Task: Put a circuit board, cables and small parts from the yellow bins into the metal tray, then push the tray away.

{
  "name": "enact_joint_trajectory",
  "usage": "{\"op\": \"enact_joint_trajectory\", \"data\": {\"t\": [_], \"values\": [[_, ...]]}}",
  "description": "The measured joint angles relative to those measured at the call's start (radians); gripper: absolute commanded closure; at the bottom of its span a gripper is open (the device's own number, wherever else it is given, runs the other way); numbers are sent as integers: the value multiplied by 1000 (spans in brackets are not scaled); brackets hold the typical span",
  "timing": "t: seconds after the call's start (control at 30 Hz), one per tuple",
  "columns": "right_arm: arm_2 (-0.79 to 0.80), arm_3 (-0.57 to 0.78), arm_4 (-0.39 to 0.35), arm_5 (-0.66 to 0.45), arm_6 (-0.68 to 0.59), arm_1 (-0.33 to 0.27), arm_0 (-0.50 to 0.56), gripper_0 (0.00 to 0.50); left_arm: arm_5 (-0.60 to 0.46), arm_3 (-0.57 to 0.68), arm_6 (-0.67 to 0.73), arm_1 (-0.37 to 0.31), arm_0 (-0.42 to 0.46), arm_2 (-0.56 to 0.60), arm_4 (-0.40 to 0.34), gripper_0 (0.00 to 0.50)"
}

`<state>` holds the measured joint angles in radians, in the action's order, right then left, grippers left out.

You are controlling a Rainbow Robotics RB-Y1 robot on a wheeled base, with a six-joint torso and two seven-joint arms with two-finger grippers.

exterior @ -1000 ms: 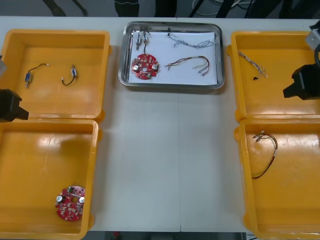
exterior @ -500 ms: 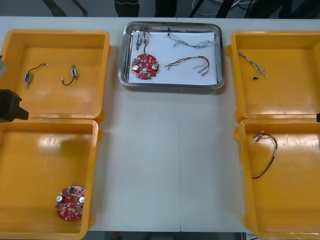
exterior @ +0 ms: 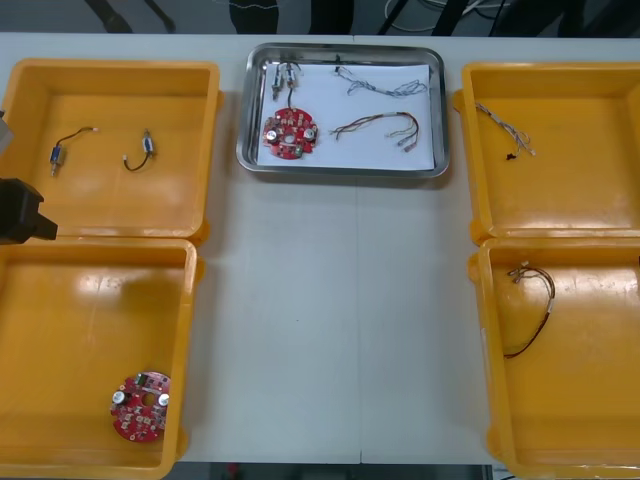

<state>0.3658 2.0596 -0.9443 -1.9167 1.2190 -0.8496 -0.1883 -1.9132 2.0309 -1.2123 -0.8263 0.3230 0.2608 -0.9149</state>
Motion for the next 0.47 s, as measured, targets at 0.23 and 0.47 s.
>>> {"op": "enact_joint_trajectory", "data": {"t": [0.23,0.47], "values": [[0,1,-5,0,0,0,0,0,0,0,0,0,0,0,0,0],[0,2,-14,0,0,0,0,0,0,0,0,0,0,0,0,0]]}}
